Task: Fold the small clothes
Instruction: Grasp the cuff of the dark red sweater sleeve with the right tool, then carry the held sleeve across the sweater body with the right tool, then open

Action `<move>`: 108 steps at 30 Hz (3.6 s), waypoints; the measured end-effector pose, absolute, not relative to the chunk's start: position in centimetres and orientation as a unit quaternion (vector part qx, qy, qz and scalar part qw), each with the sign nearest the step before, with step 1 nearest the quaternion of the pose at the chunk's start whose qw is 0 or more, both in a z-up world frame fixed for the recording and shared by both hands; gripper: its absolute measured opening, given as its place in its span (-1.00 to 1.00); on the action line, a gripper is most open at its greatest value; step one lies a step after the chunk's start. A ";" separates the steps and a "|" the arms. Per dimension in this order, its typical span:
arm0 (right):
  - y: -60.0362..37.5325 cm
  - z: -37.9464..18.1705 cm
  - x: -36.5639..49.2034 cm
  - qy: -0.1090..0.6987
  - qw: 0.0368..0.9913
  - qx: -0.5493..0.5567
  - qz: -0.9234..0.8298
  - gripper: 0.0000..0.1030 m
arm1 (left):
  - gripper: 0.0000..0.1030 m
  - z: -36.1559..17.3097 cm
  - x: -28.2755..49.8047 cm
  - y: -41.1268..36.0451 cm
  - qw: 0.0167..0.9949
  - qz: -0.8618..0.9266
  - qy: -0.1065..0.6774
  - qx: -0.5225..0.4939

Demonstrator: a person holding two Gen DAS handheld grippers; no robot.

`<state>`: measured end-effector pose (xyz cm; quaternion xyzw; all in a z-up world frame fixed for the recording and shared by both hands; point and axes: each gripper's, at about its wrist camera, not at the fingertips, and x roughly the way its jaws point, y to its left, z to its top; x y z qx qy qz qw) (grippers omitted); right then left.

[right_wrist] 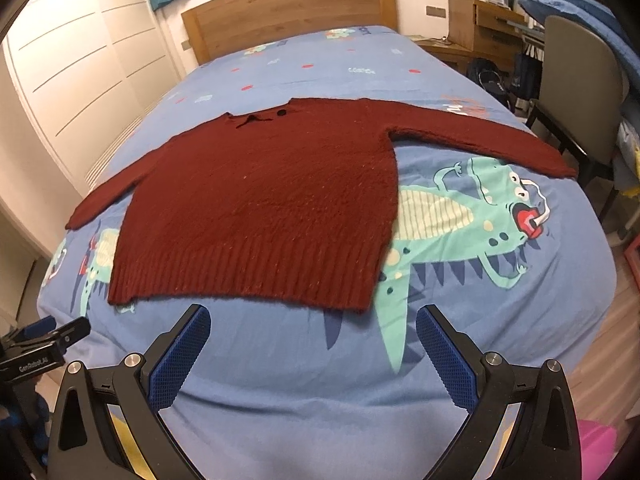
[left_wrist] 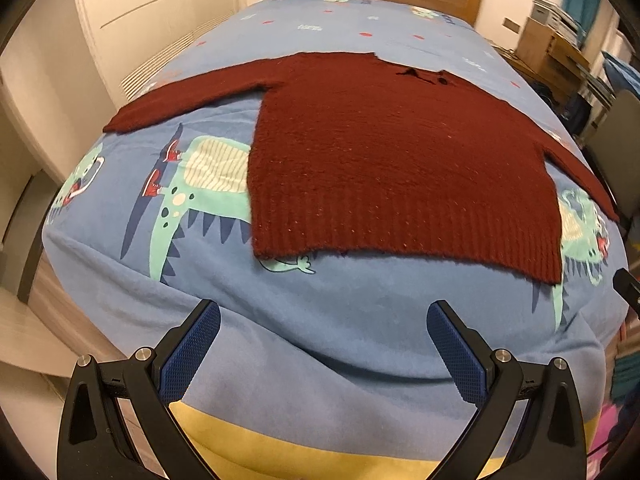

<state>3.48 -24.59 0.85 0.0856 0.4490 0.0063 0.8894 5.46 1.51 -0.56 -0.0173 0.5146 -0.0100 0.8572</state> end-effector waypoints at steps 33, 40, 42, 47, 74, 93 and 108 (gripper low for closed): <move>-60.9 -9.2 17.3 0.365 0.810 0.423 -0.179 0.86 | 0.98 -1.7 14.7 0.5 0.865 0.071 0.497 0.012; -66.2 -10.8 18.3 0.313 0.792 0.491 -0.185 0.85 | 0.98 -2.4 15.4 0.6 0.857 0.074 0.511 0.010; -67.2 -11.0 18.7 0.295 0.789 0.507 -0.184 0.84 | 0.98 -2.6 15.5 0.7 0.855 0.077 0.513 0.007; -70.4 -12.4 19.2 0.247 0.765 0.564 -0.191 0.13 | 0.98 -2.8 15.7 0.8 0.852 0.079 0.517 0.011; -64.7 -5.7 28.6 0.225 0.785 0.575 -0.050 -0.82 | 0.97 -3.4 15.4 4.5 0.838 0.050 0.540 -0.065; -34.7 -1.4 40.9 0.320 0.747 0.560 0.161 -0.82 | 0.97 -2.4 12.0 14.1 0.839 0.066 0.519 -0.150; -18.3 -1.7 43.4 0.379 0.733 0.503 0.257 -0.82 | 0.97 -3.9 8.9 20.6 0.830 0.114 0.513 -0.188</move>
